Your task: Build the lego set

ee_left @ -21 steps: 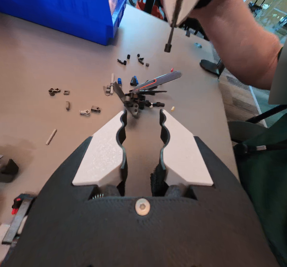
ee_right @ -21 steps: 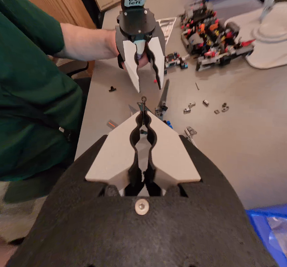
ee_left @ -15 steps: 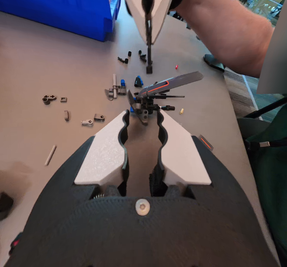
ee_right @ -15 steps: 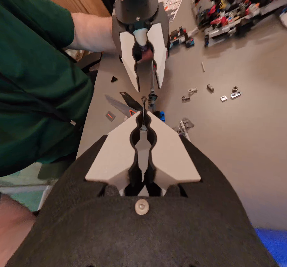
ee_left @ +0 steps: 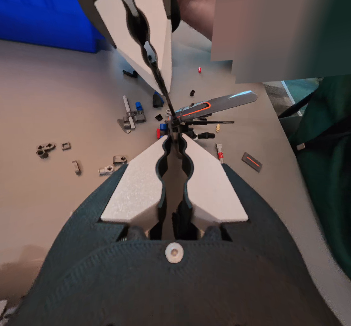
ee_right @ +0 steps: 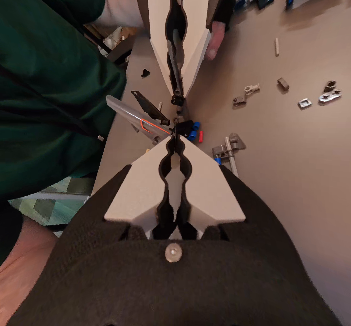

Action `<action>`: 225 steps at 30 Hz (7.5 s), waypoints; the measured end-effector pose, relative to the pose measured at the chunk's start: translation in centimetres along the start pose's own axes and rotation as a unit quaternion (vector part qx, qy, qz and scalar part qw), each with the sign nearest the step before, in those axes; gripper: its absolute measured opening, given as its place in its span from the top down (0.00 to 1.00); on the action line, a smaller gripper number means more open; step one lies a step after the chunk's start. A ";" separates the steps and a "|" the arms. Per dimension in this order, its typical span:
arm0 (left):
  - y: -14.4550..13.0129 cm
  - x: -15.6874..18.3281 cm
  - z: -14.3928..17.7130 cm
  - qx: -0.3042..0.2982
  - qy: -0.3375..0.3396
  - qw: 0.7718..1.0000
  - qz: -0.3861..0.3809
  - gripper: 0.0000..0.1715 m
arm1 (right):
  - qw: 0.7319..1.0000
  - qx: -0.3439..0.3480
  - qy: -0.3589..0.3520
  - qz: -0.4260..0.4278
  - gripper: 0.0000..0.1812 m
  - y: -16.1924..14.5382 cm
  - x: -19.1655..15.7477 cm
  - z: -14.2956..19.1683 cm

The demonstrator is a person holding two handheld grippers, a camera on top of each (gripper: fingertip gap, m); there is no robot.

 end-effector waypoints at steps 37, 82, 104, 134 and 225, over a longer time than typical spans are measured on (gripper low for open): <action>0.3 0.5 -1.2 -0.042 -0.062 0.994 -0.082 0.86 | 0.993 -0.075 0.087 0.001 1.00 0.1 0.5 -3.1; 0.4 2.6 -1.6 -0.031 -0.118 0.984 -0.128 0.92 | 0.986 -0.052 0.156 0.027 1.00 0.7 -0.5 -4.1; 0.2 3.0 -1.6 -0.028 -0.128 0.983 -0.131 0.92 | 0.983 -0.053 0.171 0.029 1.00 0.5 -0.7 -4.4; 0.4 3.8 -2.1 -0.038 -0.133 0.976 -0.168 0.92 | 0.980 -0.049 0.190 0.036 1.00 0.7 -0.8 -4.7; -0.4 8.9 3.9 0.072 0.287 0.951 0.095 0.77 | 0.980 -0.061 0.185 0.051 1.00 0.7 -2.7 -4.5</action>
Point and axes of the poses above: each gripper's, where its closed fingertips meet, z back along the fingers, y out of its top, x = y × z across the jaws, the point moved 5 cm from there along z, back along the fingers, and after that the axes turned 1 degree about -x, right-handed, at the moved point
